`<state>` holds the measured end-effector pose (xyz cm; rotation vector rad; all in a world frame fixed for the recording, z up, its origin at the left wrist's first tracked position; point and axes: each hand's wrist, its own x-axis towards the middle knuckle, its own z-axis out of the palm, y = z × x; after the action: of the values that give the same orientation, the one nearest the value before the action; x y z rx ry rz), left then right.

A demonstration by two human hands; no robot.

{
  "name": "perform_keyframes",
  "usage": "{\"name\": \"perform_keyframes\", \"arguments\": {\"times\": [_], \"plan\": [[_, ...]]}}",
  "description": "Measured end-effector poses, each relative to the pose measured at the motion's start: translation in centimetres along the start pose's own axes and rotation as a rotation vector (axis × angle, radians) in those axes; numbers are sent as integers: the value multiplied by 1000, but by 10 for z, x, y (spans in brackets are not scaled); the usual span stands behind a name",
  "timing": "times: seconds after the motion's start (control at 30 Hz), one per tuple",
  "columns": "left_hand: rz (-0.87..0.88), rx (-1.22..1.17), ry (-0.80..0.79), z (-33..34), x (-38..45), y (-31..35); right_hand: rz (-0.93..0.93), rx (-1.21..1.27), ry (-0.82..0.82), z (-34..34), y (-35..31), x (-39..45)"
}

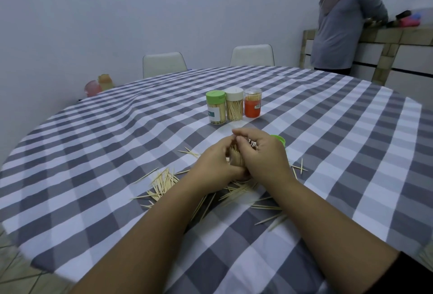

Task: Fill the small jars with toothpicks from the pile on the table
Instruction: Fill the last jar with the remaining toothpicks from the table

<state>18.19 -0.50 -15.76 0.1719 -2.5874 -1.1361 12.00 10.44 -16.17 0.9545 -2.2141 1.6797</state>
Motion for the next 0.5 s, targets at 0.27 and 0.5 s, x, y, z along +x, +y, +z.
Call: {"name": "perform_keyframes", "arguments": {"times": [0.27,0.5], "plan": [[-67,57,-20,-7,-1,-5,-139,-324,-235,-3,0,-4],[-238,143,-88,-59,-10,-8,-179,-350,-331,-6,-2,-7]]}}
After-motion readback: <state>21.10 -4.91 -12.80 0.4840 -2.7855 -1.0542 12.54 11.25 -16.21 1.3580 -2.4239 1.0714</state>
